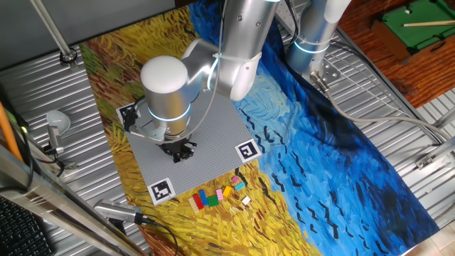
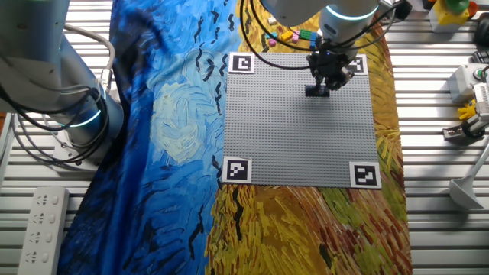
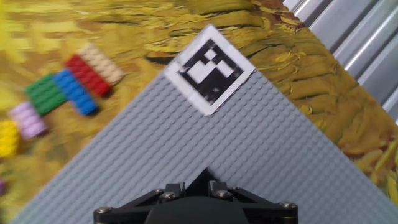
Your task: Stack small Lego blocks one on top of the other
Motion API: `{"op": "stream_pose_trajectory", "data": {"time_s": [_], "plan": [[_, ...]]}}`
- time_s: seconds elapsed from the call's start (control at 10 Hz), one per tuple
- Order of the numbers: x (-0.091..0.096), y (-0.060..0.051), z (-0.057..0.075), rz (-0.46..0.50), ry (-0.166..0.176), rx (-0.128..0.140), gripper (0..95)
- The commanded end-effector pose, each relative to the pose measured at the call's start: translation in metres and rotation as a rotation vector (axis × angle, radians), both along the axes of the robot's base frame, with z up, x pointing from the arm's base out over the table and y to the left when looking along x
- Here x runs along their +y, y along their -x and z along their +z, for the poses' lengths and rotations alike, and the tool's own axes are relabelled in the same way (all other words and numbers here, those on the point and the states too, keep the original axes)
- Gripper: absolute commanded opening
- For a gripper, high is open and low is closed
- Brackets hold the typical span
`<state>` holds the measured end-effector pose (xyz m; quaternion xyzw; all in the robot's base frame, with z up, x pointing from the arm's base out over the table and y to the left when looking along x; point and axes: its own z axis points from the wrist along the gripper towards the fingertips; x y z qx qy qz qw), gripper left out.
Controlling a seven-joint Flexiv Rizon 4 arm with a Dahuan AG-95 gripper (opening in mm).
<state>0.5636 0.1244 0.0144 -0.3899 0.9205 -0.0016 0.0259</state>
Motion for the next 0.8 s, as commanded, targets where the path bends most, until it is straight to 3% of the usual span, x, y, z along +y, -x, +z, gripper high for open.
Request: {"op": "stream_pose_trajectory", "data": {"time_s": [0.1,0.8], "plan": [[0.001,0.002,0.0016,0.006,-0.004,0.006,19.0],[-0.0012,0.0096,-0.0026,0.026,-0.012,0.005,19.0]]}}
